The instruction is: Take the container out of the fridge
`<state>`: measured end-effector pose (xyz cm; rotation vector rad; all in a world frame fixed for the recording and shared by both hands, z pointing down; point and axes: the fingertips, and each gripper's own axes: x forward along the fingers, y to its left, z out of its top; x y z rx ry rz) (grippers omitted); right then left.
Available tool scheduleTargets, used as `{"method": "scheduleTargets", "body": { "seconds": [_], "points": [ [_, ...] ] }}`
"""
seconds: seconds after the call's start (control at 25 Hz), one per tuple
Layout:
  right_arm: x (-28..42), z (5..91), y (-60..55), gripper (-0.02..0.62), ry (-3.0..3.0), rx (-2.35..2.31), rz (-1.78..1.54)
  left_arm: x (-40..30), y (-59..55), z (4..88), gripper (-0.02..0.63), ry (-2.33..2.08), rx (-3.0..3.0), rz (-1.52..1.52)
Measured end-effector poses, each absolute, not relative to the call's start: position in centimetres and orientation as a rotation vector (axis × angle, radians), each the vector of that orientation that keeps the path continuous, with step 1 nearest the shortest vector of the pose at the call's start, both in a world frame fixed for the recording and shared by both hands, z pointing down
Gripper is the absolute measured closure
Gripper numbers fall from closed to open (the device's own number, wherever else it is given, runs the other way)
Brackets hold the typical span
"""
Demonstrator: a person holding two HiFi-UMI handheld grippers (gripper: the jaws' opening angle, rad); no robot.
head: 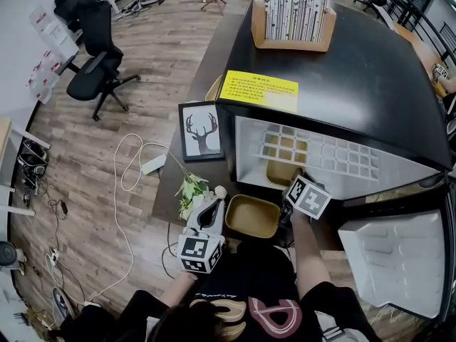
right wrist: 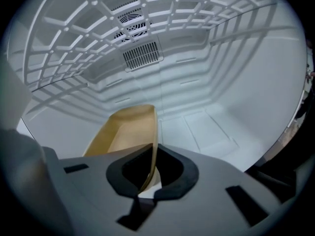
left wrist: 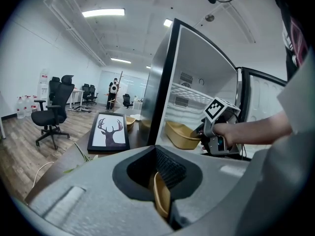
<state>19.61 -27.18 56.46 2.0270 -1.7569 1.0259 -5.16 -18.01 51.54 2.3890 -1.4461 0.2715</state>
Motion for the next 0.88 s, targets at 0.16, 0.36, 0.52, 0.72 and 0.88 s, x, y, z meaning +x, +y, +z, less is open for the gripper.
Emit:
{"method": "scheduleTargets", "body": {
  "seconds": [0.16,0.36,0.52,0.72,0.88],
  "points": [
    [19.7,56.1,-26.4,0.577,-1.756,2.036,1.025,-4.9,-17.8,51.5,0.597,-1.429,2.403,0.268],
    [20.3,55.2,-24.8,0.578,-1.755,2.081,1.018,-4.3,-17.5,51.5,0.597,-1.389,2.427,0.265],
    [20.5,54.6,-23.6,0.578,-1.764,2.106,1.014,-3.6,-17.2,51.5,0.597,-1.343,2.455,0.264],
    [21.2,54.4,-21.3,0.578,-1.732,2.145,1.023,-2.4,-16.6,51.5,0.597,-1.270,2.497,0.266],
    [21.8,54.4,-19.6,0.580,-1.700,2.182,1.046,-1.6,-16.3,51.5,0.597,-1.218,2.529,0.270]
  ]
}}
